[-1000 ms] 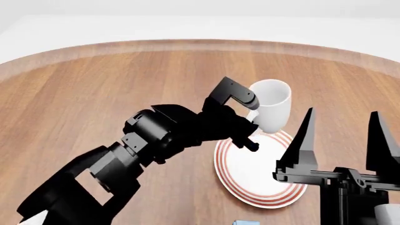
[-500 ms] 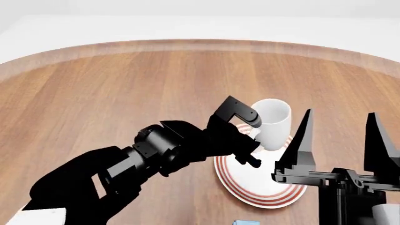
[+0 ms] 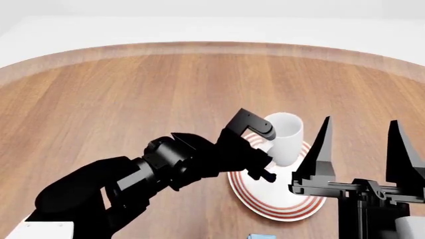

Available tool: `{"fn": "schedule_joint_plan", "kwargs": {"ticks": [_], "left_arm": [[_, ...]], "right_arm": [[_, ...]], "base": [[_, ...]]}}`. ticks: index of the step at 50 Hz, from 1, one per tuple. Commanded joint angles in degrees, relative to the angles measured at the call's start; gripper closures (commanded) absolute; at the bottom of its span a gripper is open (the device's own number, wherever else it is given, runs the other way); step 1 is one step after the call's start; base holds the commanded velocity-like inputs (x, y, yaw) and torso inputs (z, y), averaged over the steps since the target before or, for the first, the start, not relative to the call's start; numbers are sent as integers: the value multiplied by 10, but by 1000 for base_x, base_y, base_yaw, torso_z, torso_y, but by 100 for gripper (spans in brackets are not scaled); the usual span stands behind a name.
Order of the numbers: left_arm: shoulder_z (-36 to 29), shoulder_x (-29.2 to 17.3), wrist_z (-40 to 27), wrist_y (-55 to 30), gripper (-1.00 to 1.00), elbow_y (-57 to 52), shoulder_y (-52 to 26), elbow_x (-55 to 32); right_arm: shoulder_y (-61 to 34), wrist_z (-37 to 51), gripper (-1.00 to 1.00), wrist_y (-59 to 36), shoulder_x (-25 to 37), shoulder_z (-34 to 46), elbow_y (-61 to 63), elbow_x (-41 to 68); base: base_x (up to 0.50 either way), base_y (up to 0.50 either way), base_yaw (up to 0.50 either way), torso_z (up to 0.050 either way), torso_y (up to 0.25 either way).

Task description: Pick up the white mug and put it on the plate, and put the chocolate pudding to the right of the plate.

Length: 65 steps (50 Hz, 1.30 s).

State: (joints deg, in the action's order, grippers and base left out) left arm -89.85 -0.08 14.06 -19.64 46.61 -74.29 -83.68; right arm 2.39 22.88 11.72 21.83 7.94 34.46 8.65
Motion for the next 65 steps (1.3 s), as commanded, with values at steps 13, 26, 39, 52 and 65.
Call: {"fn": "schedule_joint_plan", "kwargs": {"ticks": [13, 26, 39, 52, 65], "left_arm": [[3, 1, -23, -36, 100, 0, 11, 11], [3, 1, -20, -33, 100, 6, 23, 11], [4, 1, -19, -29, 100, 11, 29, 9], [4, 1, -17, -28, 100, 20, 37, 8], [4, 1, -22, -27, 100, 24, 44, 10]], "right_arm": [[0, 3, -100, 4, 2, 2, -4, 2], [0, 4, -100, 5, 4, 4, -6, 2], [1, 5, -100, 6, 5, 6, -7, 3], [0, 8, -100, 3, 7, 7, -3, 5], [-1, 9, -100, 7, 7, 9, -10, 5]], "base": [[0, 0, 0, 0, 0], [0, 0, 0, 0, 0], [0, 0, 0, 0, 0], [0, 0, 0, 0, 1], [0, 0, 0, 0, 0]]}}
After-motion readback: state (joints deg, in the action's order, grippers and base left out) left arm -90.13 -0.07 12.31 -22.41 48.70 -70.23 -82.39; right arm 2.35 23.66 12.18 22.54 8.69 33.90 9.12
